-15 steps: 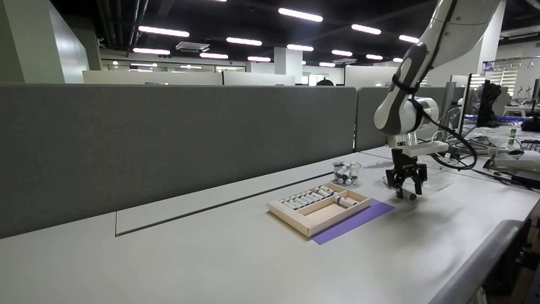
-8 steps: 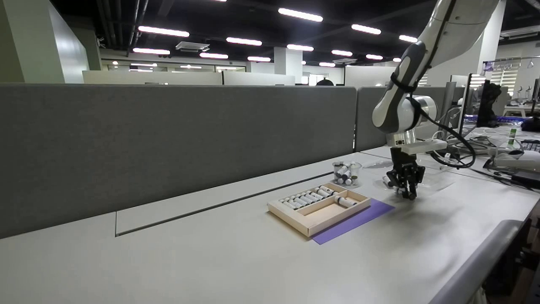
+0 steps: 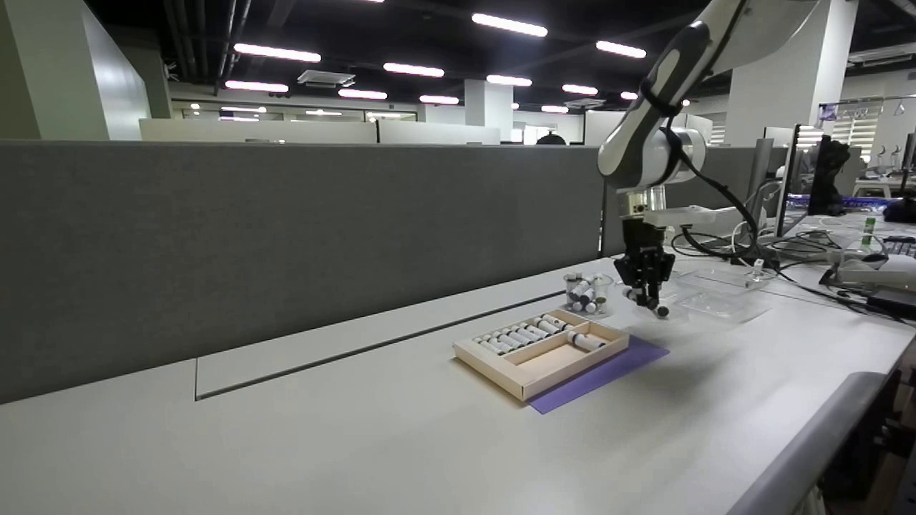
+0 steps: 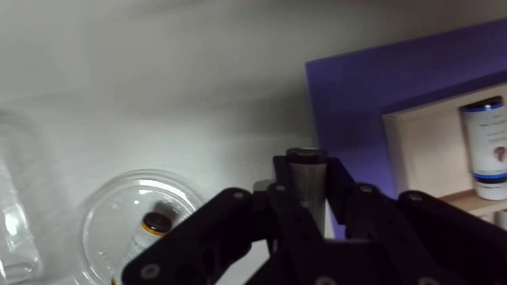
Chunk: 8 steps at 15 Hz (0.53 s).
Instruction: Get the leftmost bottle from the table and put it on the lower half of the cardboard box
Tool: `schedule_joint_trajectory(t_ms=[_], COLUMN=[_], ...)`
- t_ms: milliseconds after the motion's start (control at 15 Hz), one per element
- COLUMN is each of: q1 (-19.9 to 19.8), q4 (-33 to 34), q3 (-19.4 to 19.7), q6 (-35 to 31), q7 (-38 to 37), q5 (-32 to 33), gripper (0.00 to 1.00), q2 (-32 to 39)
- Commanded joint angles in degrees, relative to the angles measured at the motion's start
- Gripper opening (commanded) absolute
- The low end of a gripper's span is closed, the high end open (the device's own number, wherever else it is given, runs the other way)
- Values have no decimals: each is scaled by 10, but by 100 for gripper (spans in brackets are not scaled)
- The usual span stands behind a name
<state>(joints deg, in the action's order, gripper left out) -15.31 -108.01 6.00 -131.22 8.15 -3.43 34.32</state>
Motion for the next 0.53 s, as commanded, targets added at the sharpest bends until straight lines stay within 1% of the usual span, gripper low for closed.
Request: schedule_joint_trajectory(t_ms=[0, 200, 467], q1=[24, 52, 82], q4=[-12, -22, -39], q3=[-27, -47, -66], q6=[22, 39, 39], q7=[-1, -15, -15], q5=[-15, -33, -48], gripper=[5, 5, 5], q2=[-32, -34, -30])
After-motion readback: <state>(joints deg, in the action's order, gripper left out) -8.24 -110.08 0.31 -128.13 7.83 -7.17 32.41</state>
